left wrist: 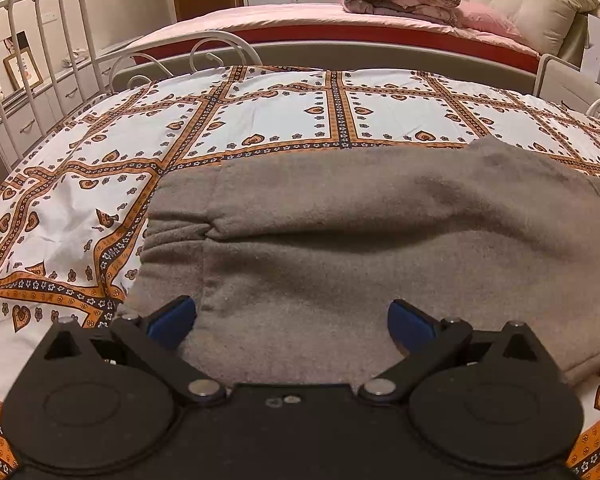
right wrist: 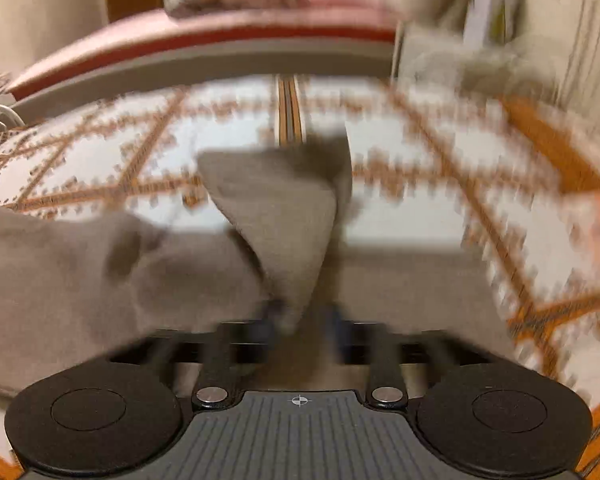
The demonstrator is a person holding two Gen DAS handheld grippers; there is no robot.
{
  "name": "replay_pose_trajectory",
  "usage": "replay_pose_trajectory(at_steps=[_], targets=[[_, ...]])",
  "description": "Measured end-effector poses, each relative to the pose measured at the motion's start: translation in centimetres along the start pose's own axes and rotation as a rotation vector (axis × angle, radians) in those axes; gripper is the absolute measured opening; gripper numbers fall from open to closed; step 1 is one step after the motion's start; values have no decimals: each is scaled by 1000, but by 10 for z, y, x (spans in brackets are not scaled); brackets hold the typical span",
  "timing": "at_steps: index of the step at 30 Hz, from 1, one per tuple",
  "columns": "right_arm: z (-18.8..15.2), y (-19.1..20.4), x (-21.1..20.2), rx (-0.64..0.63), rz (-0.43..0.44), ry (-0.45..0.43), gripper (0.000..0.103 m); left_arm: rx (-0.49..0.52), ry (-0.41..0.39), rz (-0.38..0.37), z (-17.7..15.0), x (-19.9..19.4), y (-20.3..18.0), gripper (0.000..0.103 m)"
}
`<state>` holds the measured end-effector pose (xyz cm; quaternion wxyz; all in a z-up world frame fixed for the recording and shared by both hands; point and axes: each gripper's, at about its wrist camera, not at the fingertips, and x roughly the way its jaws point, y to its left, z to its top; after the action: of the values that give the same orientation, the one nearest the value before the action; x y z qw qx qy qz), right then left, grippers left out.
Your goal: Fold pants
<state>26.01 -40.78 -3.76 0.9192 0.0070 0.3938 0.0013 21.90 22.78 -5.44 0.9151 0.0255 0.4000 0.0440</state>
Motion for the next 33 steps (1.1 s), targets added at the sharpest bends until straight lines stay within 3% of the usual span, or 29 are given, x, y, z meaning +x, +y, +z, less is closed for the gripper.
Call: replay_pose_trajectory(at_steps=[1,3,7,10,14,17,20,24,27,29,30,31,33], targets=[[1,8,-4,-41,-15,-48,80,1,1,3,0,0,-1,97],[5,26,-2,-123,-38,-90,80,-1,2,9,0,1,-1,97],[16,51,31,-223,-81,-67,79,7,-1,10,0,1,-1,97],[20,58,46,-253,-63,-52,56,18,-5,6,-2,0,-1,97],[18,67,41,-306,-21,-97,55,24,-6,4,-2,0,-1,97],[15,75,50,-342,-78,-31,54,25,-5,7,-2,0,-2,97],[19,57,53,-255,-100,39,5,26,-5,5,-2,-1,-2,97],[13,16,28,-90,-54,62,5,28,-6,3,-2,-1,-2,97],[-7,-43,17,249,65,156,7,32,-5,2,-2,-1,-3,97],[-28,-82,20,465,105,217,24,32,-5,3,-2,-1,-3,97],[-35,-97,20,519,137,218,24,31,-5,4,-2,-1,-3,97],[-36,-104,14,526,137,188,24,30,-3,6,-2,0,-3,97],[-28,-98,-3,390,76,92,24,28,0,10,-1,1,-3,97]])
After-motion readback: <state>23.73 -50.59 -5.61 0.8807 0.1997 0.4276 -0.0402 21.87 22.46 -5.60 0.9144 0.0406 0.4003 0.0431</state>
